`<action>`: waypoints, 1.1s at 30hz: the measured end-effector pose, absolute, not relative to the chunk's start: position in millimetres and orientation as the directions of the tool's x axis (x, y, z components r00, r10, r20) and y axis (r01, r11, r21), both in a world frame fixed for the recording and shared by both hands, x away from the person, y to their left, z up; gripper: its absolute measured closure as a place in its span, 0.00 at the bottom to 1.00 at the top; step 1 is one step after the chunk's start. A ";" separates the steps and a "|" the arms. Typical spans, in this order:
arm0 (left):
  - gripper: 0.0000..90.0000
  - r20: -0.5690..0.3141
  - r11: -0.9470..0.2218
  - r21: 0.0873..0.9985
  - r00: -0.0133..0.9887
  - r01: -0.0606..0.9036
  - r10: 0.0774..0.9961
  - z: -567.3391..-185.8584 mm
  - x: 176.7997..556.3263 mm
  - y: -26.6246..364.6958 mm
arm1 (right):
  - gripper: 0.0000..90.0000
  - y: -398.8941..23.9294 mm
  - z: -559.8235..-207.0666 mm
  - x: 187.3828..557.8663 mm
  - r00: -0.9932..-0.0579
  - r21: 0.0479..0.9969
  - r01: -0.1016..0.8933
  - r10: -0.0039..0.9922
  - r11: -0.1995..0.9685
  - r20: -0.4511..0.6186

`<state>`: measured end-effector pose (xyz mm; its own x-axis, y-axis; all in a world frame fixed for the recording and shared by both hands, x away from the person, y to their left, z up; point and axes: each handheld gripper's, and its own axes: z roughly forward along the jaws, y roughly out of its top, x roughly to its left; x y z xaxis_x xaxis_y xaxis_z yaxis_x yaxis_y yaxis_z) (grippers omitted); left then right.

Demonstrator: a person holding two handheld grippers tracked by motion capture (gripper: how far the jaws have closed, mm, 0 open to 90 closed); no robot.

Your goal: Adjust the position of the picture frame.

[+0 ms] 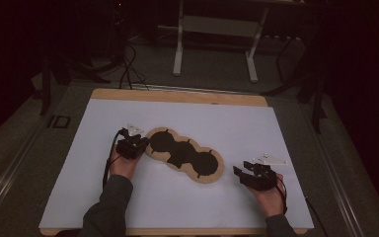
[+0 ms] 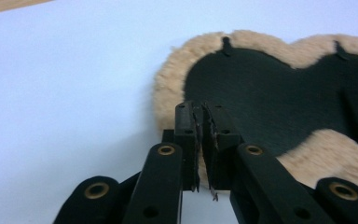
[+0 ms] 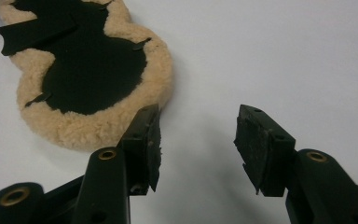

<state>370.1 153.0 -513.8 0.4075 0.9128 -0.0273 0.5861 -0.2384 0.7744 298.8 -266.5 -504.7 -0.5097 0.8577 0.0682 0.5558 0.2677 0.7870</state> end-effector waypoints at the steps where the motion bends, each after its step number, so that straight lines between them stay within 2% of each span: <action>1: 0.92 -0.027 -0.238 0.774 0.407 0.586 0.913 -513.8 370.1 153.0 | 0.55 -266.5 -504.7 298.8 -0.510 0.787 0.556 0.858 0.268 0.068; 5: 0.87 -0.038 -0.206 0.771 0.366 0.602 0.930 -515.9 378.4 154.6 | 0.55 -264.3 -505.0 298.9 -0.510 0.786 0.559 0.857 0.265 0.075; 11: 0.80 -0.064 -0.190 0.759 0.362 0.623 0.930 -520.4 385.4 153.8 | 0.54 -263.0 -506.0 300.0 -0.509 0.786 0.561 0.857 0.262 0.078; 16: 0.77 -0.075 -0.177 0.746 0.346 0.642 0.935 -520.9 390.0 153.6 | 0.53 -261.5 -506.7 300.4 -0.509 0.784 0.566 0.856 0.257 0.087; 19: 0.78 -0.123 -0.144 0.729 0.336 0.669 0.934 -521.9 393.6 157.1 | 0.53 -260.2 -507.2 300.7 -0.509 0.782 0.568 0.856 0.256 0.089; 21: 0.83 -0.154 -0.135 0.722 0.348 0.679 0.925 -522.6 394.7 158.8 | 0.53 -259.5 -507.6 300.9 -0.511 0.781 0.568 0.855 0.259 0.088; 23: 0.85 -0.131 -0.153 0.722 0.351 0.674 0.927 -522.3 394.2 155.9 | 0.52 -258.5 -507.9 300.8 -0.512 0.781 0.567 0.855 0.260 0.087; 33: 0.87 -0.079 -0.177 0.719 0.331 0.672 0.940 -520.7 390.7 148.9 | 0.51 -254.2 -509.3 301.5 -0.519 0.775 0.570 0.850 0.272 0.084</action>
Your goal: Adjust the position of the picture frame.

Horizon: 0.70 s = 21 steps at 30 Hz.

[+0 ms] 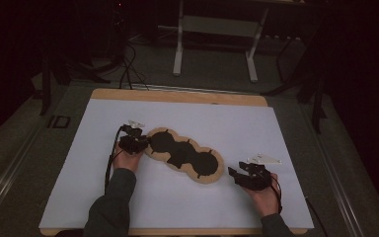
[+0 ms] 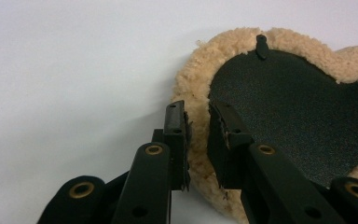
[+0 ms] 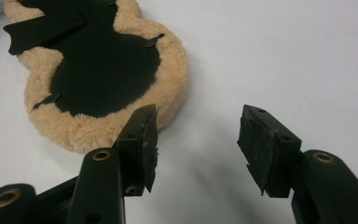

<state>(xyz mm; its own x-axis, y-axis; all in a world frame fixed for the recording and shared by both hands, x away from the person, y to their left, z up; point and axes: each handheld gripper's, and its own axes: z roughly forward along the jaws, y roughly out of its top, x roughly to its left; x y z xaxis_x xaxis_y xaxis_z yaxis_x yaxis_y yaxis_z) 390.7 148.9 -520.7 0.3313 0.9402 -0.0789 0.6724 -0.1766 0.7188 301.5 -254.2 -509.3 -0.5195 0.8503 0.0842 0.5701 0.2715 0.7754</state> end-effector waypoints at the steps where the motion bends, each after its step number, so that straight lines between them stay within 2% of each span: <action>1: 0.87 -0.076 -0.176 0.720 0.328 0.672 0.942 -520.7 390.1 148.4 | 0.51 -254.3 -509.4 301.5 -0.519 0.776 0.570 0.851 0.271 0.084; 13: 0.87 -0.076 -0.163 0.725 0.313 0.669 0.947 -521.5 374.9 147.7 | 0.51 -251.5 -510.8 301.9 -0.528 0.767 0.574 0.846 0.288 0.078; 21: 0.86 -0.038 -0.189 0.729 0.314 0.658 0.949 -521.1 360.5 145.0 | 0.50 -252.8 -511.2 302.0 -0.527 0.765 0.576 0.846 0.288 0.077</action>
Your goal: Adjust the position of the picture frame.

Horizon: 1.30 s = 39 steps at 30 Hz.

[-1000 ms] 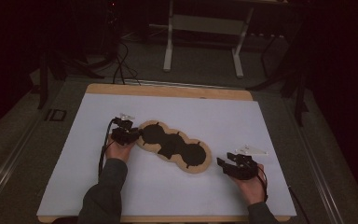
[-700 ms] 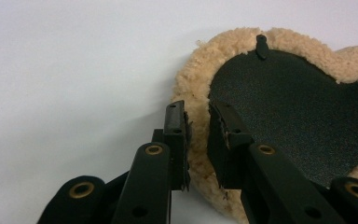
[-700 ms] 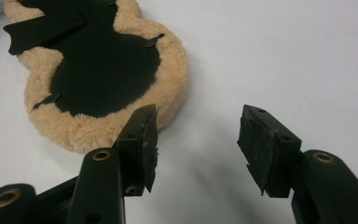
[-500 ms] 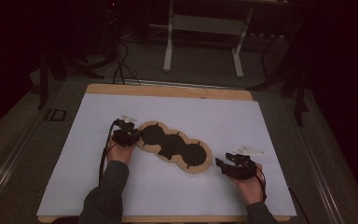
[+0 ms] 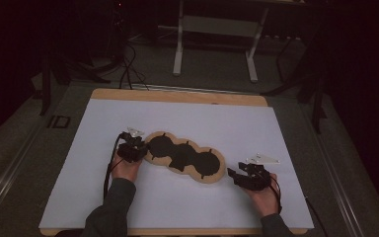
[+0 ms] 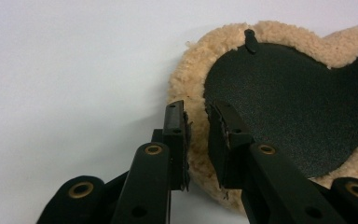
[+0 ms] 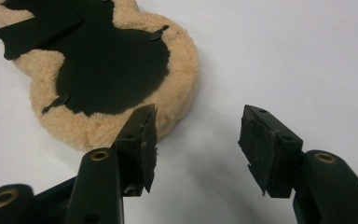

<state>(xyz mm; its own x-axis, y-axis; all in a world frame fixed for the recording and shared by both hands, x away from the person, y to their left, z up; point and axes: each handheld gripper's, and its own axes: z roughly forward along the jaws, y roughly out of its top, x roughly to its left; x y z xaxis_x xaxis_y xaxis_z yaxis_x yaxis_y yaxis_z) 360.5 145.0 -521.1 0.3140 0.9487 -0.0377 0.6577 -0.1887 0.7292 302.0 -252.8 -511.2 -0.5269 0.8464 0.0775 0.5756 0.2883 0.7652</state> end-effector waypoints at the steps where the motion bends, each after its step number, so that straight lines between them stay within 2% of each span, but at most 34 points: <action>1: 0.86 -0.037 -0.188 0.730 0.312 0.657 0.949 -521.2 359.3 144.6 | 0.51 -252.9 -511.2 302.0 -0.527 0.765 0.576 0.846 0.288 0.078; 27: 0.86 0.068 -0.266 0.740 0.325 0.617 0.943 -521.5 321.5 131.1 | 0.50 -245.5 -518.9 304.2 -0.555 0.719 0.606 0.828 0.340 0.077; 28: 1.00 0.033 -0.258 0.754 0.356 0.605 0.934 -520.5 319.0 132.4 | 0.50 -244.6 -518.7 303.8 -0.564 0.716 0.606 0.822 0.346 0.081; 29: 1.00 0.023 -0.248 0.749 0.351 0.615 0.936 -520.4 317.6 130.8 | 0.50 -243.9 -518.8 303.4 -0.571 0.713 0.607 0.817 0.352 0.083; 30: 1.00 0.018 -0.270 0.743 0.386 0.612 0.923 -520.7 316.4 128.0 | 0.50 -243.9 -518.8 303.4 -0.571 0.713 0.607 0.817 0.352 0.083; 32: 1.00 0.099 -0.324 0.741 0.380 0.589 0.920 -521.2 313.2 119.6 | 0.50 -241.7 -519.4 302.5 -0.586 0.705 0.605 0.807 0.370 0.080; 36: 1.00 0.027 -0.270 0.752 0.380 0.602 0.924 -521.4 314.8 126.6 | 0.50 -239.1 -520.1 301.4 -0.601 0.697 0.601 0.796 0.391 0.072; 39: 1.00 0.052 -0.292 0.756 0.391 0.586 0.919 -522.4 312.2 126.5 | 0.51 -238.0 -522.0 301.9 -0.607 0.684 0.608 0.791 0.403 0.073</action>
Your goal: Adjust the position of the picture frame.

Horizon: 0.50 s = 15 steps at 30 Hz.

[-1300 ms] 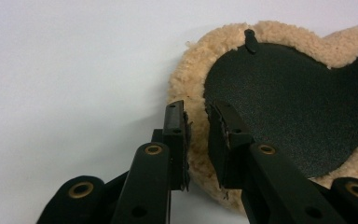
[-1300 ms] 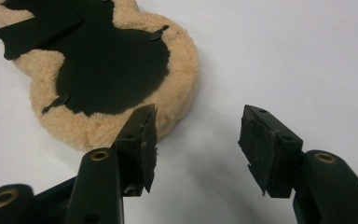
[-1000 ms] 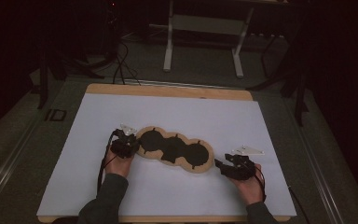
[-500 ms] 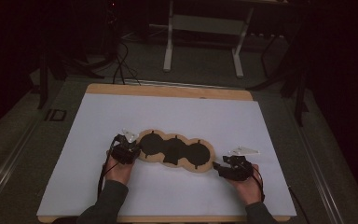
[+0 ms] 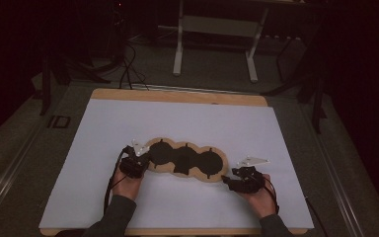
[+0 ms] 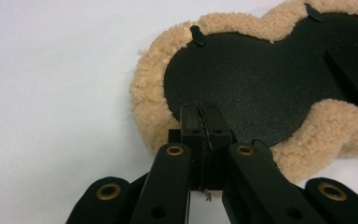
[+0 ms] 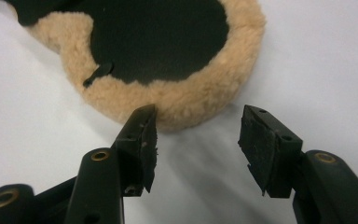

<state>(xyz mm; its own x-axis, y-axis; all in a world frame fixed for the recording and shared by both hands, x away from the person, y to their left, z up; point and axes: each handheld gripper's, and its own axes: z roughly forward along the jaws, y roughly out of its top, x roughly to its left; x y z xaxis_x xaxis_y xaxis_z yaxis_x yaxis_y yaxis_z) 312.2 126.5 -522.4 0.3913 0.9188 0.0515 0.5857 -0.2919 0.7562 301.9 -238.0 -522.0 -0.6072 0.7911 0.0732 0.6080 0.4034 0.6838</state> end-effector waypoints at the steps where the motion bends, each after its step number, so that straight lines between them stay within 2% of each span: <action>1: 1.00 0.052 -0.292 0.756 0.391 0.586 0.919 -522.4 312.2 126.5 | 0.51 -238.0 -522.0 301.9 -0.607 0.684 0.608 0.791 0.403 0.073; 4: 1.00 0.047 -0.289 0.758 0.393 0.585 0.918 -522.8 311.9 126.8 | 0.53 -235.8 -523.1 301.3 -0.620 0.674 0.608 0.781 0.418 0.075; 9: 1.00 0.051 -0.298 0.763 0.406 0.573 0.913 -524.1 310.6 126.6 | 0.63 -233.0 -522.5 299.4 -0.630 0.664 0.614 0.772 0.428 0.085; 10: 1.00 0.054 -0.301 0.764 0.408 0.571 0.911 -524.3 310.3 126.5 | 0.68 -230.7 -522.1 297.4 -0.635 0.656 0.616 0.768 0.436 0.086; 12: 1.00 0.054 -0.301 0.765 0.409 0.569 0.911 -524.6 310.0 126.8 | 0.70 -229.1 -522.1 295.9 -0.639 0.654 0.616 0.764 0.440 0.089; 15: 1.00 0.056 -0.304 0.766 0.411 0.566 0.910 -524.9 309.8 127.0 | 0.82 -223.0 -522.4 291.1 -0.647 0.647 0.611 0.759 0.455 0.078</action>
